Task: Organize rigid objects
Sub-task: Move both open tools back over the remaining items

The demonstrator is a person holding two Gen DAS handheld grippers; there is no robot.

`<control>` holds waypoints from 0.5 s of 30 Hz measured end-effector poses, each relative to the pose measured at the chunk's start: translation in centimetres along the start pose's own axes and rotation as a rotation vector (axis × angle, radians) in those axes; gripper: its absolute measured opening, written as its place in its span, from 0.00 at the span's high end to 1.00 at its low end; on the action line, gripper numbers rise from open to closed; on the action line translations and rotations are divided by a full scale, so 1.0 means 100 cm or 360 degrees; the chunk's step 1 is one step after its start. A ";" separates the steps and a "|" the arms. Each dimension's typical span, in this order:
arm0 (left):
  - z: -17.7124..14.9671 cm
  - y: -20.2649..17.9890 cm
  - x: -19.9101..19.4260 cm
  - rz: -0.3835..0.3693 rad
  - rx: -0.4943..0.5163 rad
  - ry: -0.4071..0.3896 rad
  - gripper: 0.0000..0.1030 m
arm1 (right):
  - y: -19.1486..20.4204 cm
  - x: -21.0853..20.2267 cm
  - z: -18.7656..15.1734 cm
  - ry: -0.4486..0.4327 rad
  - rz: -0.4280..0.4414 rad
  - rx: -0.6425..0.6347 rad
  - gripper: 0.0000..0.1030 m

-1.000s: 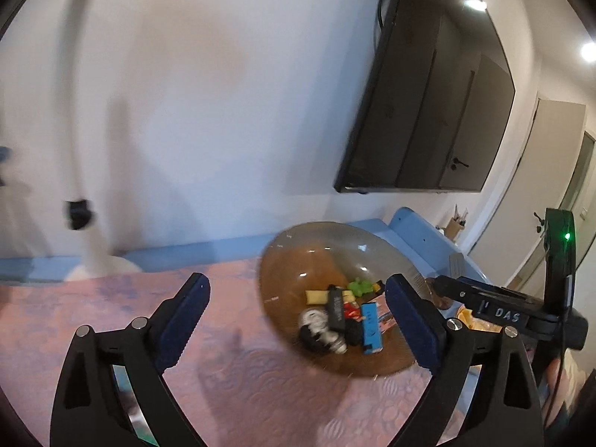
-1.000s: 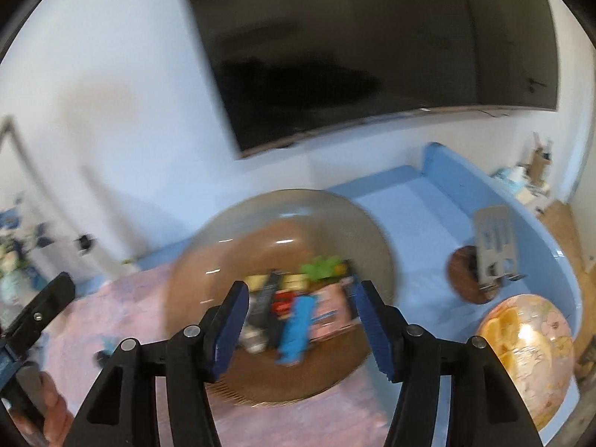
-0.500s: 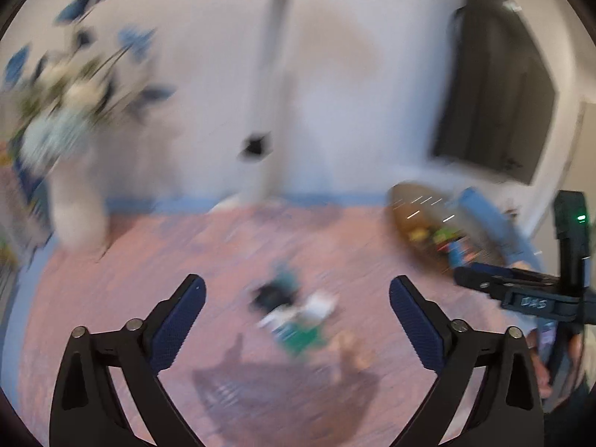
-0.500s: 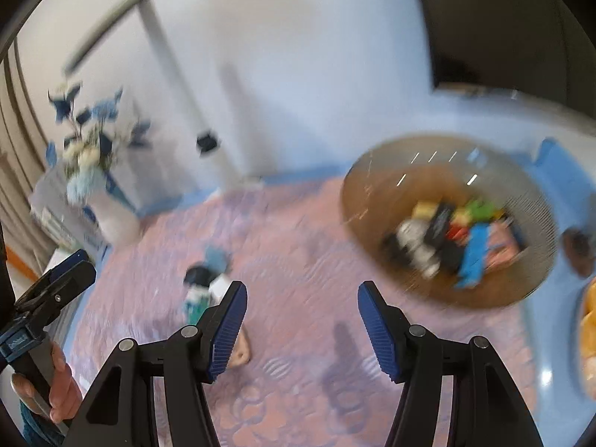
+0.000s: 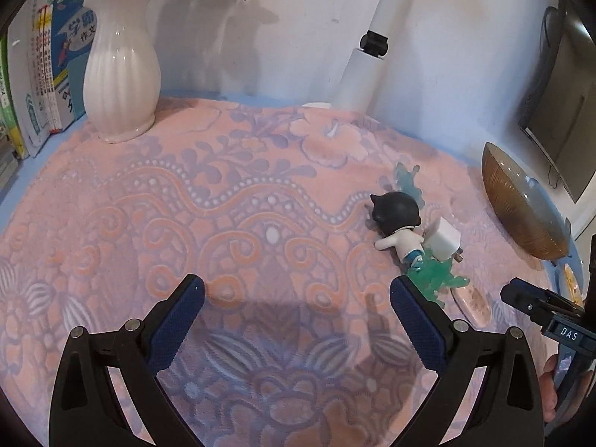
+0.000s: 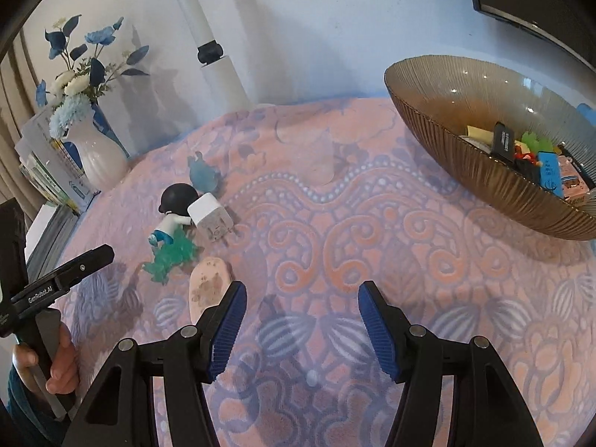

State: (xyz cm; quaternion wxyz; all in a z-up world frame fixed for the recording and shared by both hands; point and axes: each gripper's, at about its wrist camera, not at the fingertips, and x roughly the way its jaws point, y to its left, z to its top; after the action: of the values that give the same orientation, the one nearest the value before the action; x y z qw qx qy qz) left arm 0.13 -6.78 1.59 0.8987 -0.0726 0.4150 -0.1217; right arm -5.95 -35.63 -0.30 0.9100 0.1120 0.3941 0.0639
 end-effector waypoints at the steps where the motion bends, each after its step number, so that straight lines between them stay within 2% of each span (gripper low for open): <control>1: -0.002 -0.002 0.001 -0.0005 0.0004 0.0000 0.03 | 0.001 0.001 0.001 0.0003 -0.0007 0.0000 0.34; 7: -0.001 0.003 0.000 -0.0012 -0.0036 0.0029 0.03 | 0.008 0.000 -0.001 -0.0023 -0.0057 -0.0062 0.22; 15: -0.004 0.008 0.002 -0.0020 -0.0074 0.0053 0.03 | 0.010 0.003 -0.003 -0.0019 -0.0097 -0.0096 0.21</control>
State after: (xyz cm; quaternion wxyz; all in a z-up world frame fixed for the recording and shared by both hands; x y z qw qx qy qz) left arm 0.15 -6.06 1.00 0.8890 -0.0941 0.4321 -0.1190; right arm -5.97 -34.53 -0.41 0.9168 0.0727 0.3899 0.0474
